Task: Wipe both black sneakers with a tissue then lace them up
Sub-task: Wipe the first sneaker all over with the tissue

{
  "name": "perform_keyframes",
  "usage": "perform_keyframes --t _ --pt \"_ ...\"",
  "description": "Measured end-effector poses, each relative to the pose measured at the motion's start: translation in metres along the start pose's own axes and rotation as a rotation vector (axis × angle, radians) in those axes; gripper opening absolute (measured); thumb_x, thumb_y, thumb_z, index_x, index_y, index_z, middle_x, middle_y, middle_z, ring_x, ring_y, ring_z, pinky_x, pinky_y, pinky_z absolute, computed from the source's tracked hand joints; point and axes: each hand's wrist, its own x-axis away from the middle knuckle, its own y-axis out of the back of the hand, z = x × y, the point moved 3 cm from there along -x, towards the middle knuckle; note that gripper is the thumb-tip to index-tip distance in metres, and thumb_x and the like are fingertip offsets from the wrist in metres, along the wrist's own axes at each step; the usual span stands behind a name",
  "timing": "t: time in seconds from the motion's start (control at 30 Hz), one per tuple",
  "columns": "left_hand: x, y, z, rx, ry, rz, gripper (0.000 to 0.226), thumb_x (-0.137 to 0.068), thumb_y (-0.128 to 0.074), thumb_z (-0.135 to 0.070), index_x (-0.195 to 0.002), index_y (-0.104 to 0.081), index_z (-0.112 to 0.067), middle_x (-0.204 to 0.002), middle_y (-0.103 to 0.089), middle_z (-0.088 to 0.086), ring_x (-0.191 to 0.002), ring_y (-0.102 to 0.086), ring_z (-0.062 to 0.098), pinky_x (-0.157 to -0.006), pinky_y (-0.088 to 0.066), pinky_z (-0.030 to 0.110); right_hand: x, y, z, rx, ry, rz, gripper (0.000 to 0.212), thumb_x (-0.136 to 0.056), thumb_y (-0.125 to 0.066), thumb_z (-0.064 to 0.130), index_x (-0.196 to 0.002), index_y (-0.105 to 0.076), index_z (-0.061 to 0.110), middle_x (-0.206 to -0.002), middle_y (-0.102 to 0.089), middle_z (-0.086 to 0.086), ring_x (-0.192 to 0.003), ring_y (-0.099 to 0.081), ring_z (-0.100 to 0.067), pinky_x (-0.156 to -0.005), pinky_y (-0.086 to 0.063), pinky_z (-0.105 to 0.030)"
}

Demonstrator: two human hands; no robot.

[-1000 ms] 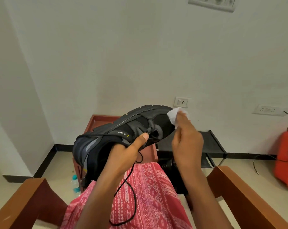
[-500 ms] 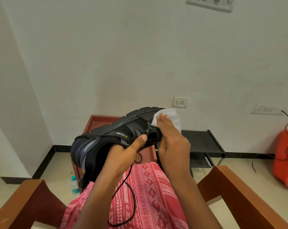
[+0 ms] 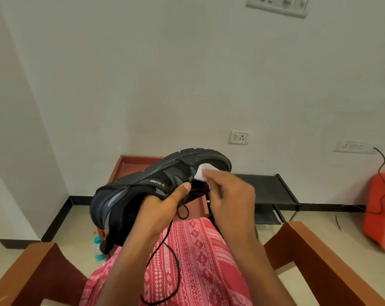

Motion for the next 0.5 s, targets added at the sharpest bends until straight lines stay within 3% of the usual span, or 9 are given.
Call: perform_keyframes --t 0.1,0.17,0.27,0.4,0.5 --pt "-0.002 0.001 0.001 0.043 0.030 0.028 0.028 -0.075 -0.084 -0.041 -0.095 -0.079 -0.022 -0.098 -0.079 -0.008 -0.102 -0.071 0.017 -0.103 -0.051 0.045 -0.017 0.020 -0.011 -0.179 -0.174 -0.075 0.023 -0.088 -0.074 0.013 -0.105 -0.075 0.027 -0.093 -0.073 0.019 -0.085 -0.067 0.005 -0.077 -0.055 -0.014" --pt "-0.001 0.000 0.000 0.043 0.016 0.053 0.024 -0.076 -0.083 -0.039 -0.095 -0.079 -0.026 -0.099 -0.078 -0.011 -0.104 -0.070 0.014 -0.104 -0.050 0.043 -0.027 0.033 -0.018 -0.305 -0.253 -0.141 0.020 -0.087 -0.075 0.012 -0.101 -0.073 0.026 -0.088 -0.072 0.017 -0.081 -0.067 0.004 -0.069 -0.053 -0.012" --pt "0.002 -0.004 -0.001 0.034 -0.001 0.079 0.019 -0.077 -0.082 -0.039 -0.093 -0.078 -0.029 -0.099 -0.078 -0.014 -0.105 -0.069 0.011 -0.106 -0.048 0.043 -0.036 0.042 -0.031 -0.247 -0.264 -0.246 0.016 -0.090 -0.072 0.015 -0.104 -0.070 0.023 -0.093 -0.069 0.011 -0.085 -0.065 0.002 -0.066 -0.050 -0.010" --pt "0.006 -0.010 -0.003 0.021 -0.016 0.124 0.021 -0.072 -0.081 -0.045 -0.089 -0.081 -0.032 -0.099 -0.078 -0.013 -0.106 -0.069 0.012 -0.105 -0.049 0.044 -0.033 0.025 -0.032 -0.058 -0.173 -0.250 0.020 -0.096 -0.063 0.012 -0.113 -0.072 0.017 -0.114 -0.065 0.001 -0.106 -0.062 -0.008 -0.085 -0.050 -0.009" --pt "0.008 -0.013 -0.005 -0.004 -0.055 0.136 0.020 -0.078 -0.080 -0.039 -0.096 -0.079 -0.031 -0.100 -0.077 -0.015 -0.106 -0.069 0.009 -0.104 -0.051 0.041 -0.021 0.003 -0.021 0.083 -0.080 -0.160 0.037 -0.095 -0.053 0.000 -0.126 -0.068 0.015 -0.132 -0.064 -0.002 -0.127 -0.056 -0.016 -0.110 -0.044 -0.033"
